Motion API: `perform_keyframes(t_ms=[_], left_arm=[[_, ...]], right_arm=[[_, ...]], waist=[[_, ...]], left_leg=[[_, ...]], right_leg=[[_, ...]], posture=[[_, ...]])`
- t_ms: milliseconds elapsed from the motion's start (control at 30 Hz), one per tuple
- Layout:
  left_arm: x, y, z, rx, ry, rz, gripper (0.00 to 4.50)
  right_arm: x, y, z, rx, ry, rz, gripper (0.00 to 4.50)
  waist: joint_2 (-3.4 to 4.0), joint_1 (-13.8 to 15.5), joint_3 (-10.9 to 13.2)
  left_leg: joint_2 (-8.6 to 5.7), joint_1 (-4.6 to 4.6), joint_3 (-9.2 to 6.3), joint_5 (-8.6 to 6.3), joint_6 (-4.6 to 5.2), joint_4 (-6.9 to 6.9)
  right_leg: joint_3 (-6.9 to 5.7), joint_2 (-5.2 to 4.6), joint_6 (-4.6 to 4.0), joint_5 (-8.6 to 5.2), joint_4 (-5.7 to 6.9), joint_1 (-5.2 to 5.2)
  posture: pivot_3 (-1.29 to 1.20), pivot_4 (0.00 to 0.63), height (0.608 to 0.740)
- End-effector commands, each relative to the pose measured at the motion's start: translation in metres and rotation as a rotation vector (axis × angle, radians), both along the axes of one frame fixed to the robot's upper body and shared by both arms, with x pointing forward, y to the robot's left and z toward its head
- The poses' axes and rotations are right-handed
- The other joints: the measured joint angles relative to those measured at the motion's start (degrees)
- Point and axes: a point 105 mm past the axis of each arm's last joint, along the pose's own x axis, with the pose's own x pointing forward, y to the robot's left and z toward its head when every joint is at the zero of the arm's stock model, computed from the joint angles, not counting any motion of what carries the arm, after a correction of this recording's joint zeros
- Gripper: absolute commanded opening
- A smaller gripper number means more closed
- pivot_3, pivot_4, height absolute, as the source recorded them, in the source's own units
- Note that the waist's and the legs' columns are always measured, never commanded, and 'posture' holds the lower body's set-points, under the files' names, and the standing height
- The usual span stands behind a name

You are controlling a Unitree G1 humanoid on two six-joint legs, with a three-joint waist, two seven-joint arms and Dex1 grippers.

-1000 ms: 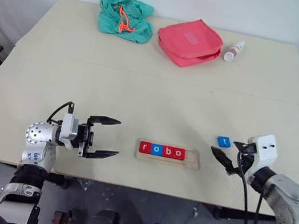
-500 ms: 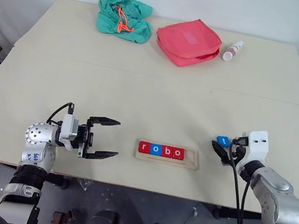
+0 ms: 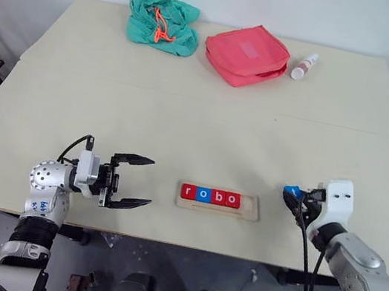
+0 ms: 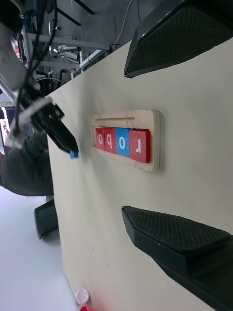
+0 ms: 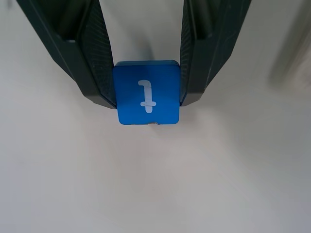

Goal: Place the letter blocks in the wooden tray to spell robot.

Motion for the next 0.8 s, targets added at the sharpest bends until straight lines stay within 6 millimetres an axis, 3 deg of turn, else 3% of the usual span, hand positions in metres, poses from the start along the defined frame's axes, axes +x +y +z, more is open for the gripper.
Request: perform_keyframes(t_ms=[33, 300, 600, 800], left_arm=[[0.0, 0.0, 0.006, 0.006, -0.025, -0.021, 4.5], [0.003, -0.004, 0.008, 0.004, -0.026, -0.035, 4.5], [0.0, -0.001, 0.008, 0.007, -0.027, -0.025, 4.5], [-0.002, -0.001, 0.006, 0.004, -0.024, -0.018, 4.5]], right_arm=[[-0.013, 0.011, 0.009, 0.014, -0.029, -0.004, 1.46], [-0.006, 0.01, 0.009, 0.026, -0.048, -0.042, 1.46], [-0.012, 0.016, 0.01, 0.029, -0.047, 0.043, 4.47], [-0.017, 0.017, 0.019, -0.183, -0.04, 0.355, 4.47]], waist=[[0.0, -0.05, 0.0], [0.0, -0.11, 0.0], [0.0, -0.11, 0.0], [0.0, -0.07, 0.0]], left_leg=[[0.0, 0.0, 0.02, 0.0, 0.0, 0.0], [-0.02, 0.02, 0.06, 0.0, 0.0, 0.0], [-0.02, 0.02, 0.07, 0.0, 0.0, -0.01], [-0.04, 0.02, 0.1, 0.0, 0.01, 0.0]], right_leg=[[0.02, 0.0, 0.0, 0.0, 0.0, 0.0], [0.1, 0.01, 0.0, 0.0, 0.0, -0.02], [0.11, 0.01, 0.0, 0.0, 0.01, -0.03], [0.13, 0.01, 0.0, 0.0, -0.03, -0.02]], posture=[[0.0, 0.15, 0.74], [0.0, 0.15, 0.74], [0.0, 0.15, 0.74], [0.0, 0.15, 0.74]])
